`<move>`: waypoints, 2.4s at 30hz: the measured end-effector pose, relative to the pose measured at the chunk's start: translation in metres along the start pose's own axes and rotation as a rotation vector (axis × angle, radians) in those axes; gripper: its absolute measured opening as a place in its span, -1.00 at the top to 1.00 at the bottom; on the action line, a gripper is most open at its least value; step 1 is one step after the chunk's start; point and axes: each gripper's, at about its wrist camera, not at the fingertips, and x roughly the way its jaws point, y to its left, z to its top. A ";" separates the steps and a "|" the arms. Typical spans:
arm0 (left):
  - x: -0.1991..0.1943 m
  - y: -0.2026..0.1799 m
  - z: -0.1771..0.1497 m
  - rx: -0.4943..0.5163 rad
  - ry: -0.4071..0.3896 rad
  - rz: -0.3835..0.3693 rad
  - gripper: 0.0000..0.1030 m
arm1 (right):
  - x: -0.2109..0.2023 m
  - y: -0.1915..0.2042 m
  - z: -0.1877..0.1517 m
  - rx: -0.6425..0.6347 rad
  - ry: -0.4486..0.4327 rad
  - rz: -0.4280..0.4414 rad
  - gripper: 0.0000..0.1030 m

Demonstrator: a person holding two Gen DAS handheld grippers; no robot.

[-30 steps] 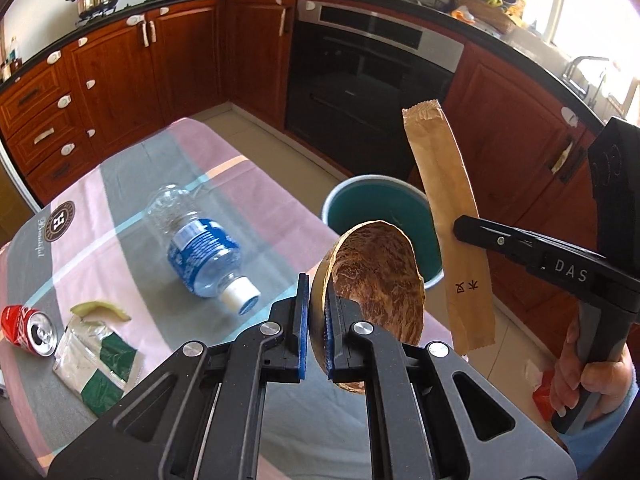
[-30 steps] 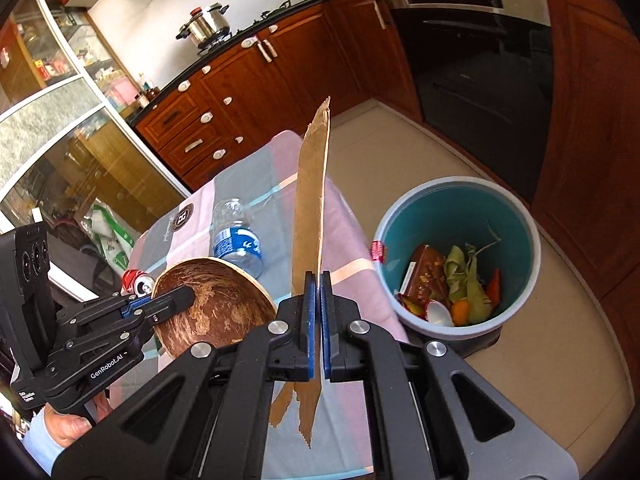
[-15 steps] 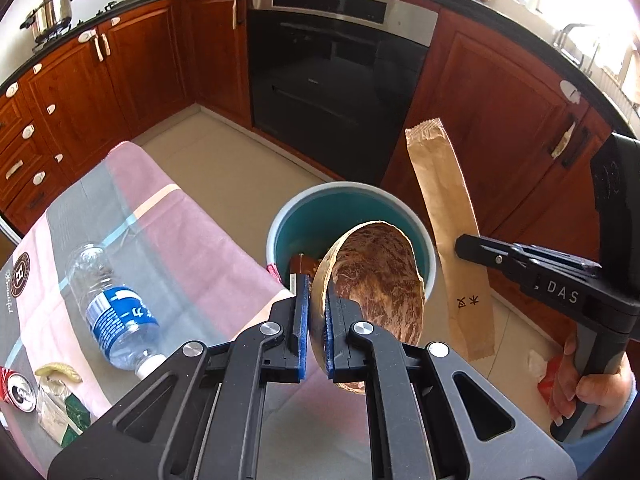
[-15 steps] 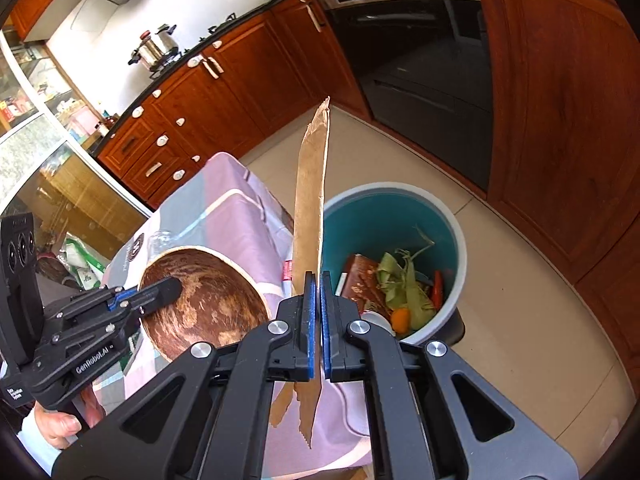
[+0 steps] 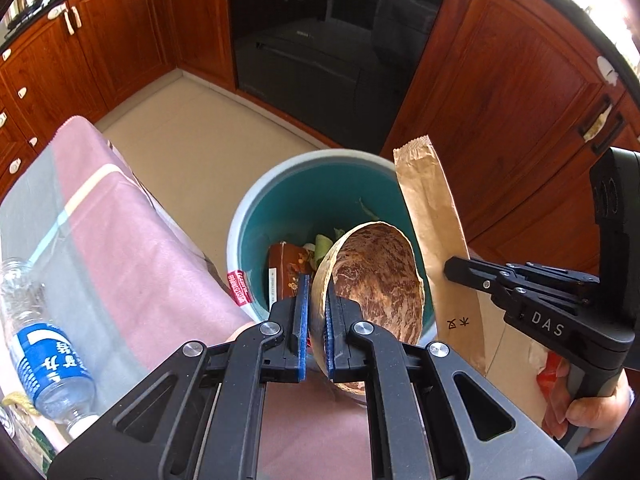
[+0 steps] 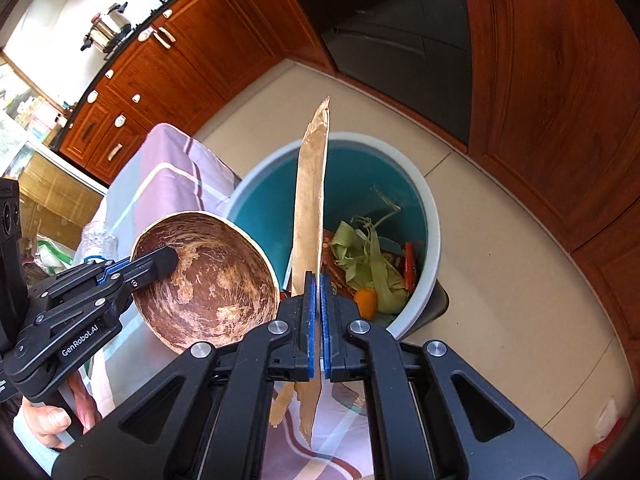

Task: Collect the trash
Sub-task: 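Carry bowl and paper strip over the teal bin and open both grippers, then move both grippers back over the table toward the foil packet and banana peel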

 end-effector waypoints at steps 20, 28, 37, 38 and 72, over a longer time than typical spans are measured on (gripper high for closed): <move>0.011 0.004 0.005 -0.010 0.018 -0.007 -0.15 | 0.024 -0.010 0.002 0.044 0.042 -0.004 -0.25; -0.022 0.004 0.000 -0.038 -0.036 -0.020 -0.40 | 0.003 -0.007 0.002 0.103 0.028 0.007 -0.70; -0.059 0.001 -0.024 -0.055 -0.081 -0.028 -0.72 | -0.031 0.013 -0.012 0.091 -0.006 0.004 -0.71; -0.063 0.002 -0.028 -0.057 -0.087 -0.026 -0.75 | -0.035 0.015 -0.014 0.085 -0.010 0.007 -0.71; -0.174 0.264 -0.246 -0.569 -0.158 0.126 -0.92 | -0.014 0.300 -0.082 -0.403 0.082 0.121 -0.71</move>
